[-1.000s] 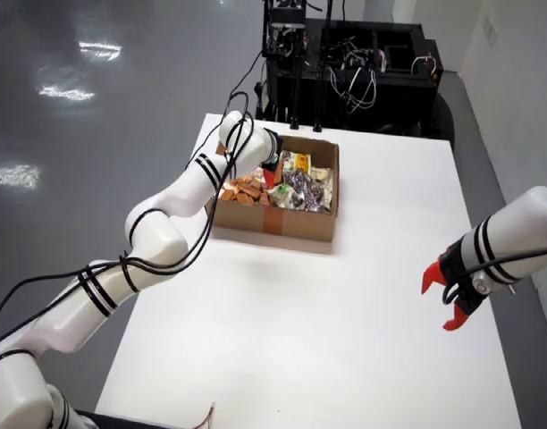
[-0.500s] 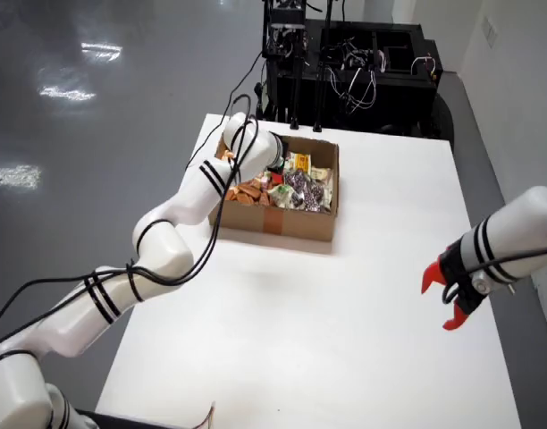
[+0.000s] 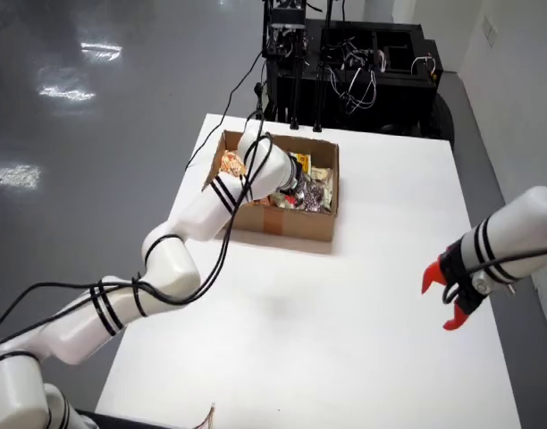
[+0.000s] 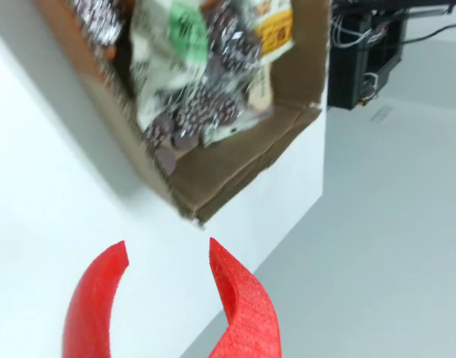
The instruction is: Grasp a snack and put it in the bin.
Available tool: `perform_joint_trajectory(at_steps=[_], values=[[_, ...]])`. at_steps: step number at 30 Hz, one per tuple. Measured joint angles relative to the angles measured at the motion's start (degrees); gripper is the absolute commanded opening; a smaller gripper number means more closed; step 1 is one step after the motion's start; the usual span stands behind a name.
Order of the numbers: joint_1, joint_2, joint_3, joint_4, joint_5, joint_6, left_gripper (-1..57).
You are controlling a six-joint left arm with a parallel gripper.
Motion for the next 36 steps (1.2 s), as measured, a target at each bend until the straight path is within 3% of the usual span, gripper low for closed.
perform_joint_trajectory(at_steps=[14, 36], values=[[-5.2, -2.8, 5.8, -1.8, 2.3, -5.3, 15.3], [-11.7, -20.6, 34.1, -2.8, 2.2, -12.5, 10.3]])
